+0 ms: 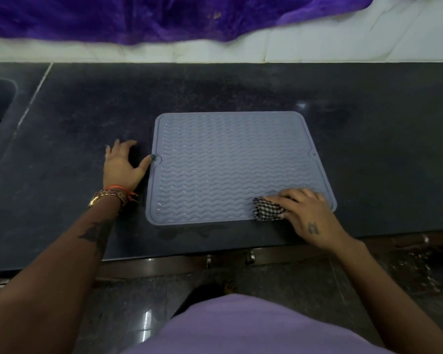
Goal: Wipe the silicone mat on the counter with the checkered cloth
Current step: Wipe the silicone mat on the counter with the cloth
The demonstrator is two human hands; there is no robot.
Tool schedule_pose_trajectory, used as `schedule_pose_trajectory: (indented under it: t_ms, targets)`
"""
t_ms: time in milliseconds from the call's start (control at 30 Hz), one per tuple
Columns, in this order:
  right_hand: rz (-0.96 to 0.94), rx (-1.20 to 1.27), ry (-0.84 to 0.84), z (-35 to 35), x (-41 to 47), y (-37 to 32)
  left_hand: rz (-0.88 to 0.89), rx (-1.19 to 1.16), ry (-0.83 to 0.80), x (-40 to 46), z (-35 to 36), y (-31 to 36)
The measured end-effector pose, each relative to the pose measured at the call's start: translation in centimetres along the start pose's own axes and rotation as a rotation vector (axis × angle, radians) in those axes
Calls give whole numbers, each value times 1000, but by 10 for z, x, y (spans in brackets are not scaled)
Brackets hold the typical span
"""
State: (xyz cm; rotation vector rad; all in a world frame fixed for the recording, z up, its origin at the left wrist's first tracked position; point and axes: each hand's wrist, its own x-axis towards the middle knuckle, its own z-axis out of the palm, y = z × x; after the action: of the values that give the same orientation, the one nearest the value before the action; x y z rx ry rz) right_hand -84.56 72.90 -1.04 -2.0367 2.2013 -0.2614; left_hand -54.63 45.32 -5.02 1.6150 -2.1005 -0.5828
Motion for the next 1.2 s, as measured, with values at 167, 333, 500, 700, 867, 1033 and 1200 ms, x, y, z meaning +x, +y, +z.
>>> schedule_pose_trajectory:
  t_ms: [167, 333, 500, 700, 867, 1033, 1200]
  targets:
    - [142, -4, -7, -10, -16, 27, 28, 8, -4, 0, -1, 0]
    - [267, -14, 102, -6, -22, 33, 47, 25, -2, 0, -1, 1]
    - [411, 39, 188, -1, -10, 29, 143, 72, 42, -2, 1, 0]
    - [624, 309, 434, -22, 9, 44, 168, 87, 64, -3, 0, 12]
    - [782, 113, 355, -5, 7, 33, 170, 35, 54, -12, 14, 43]
    - [772, -35, 290, 8, 20, 15, 260, 61, 1, -19, 43, 79]
    - [567, 470, 295, -1, 25, 36, 303, 51, -85, -18, 68, 119]
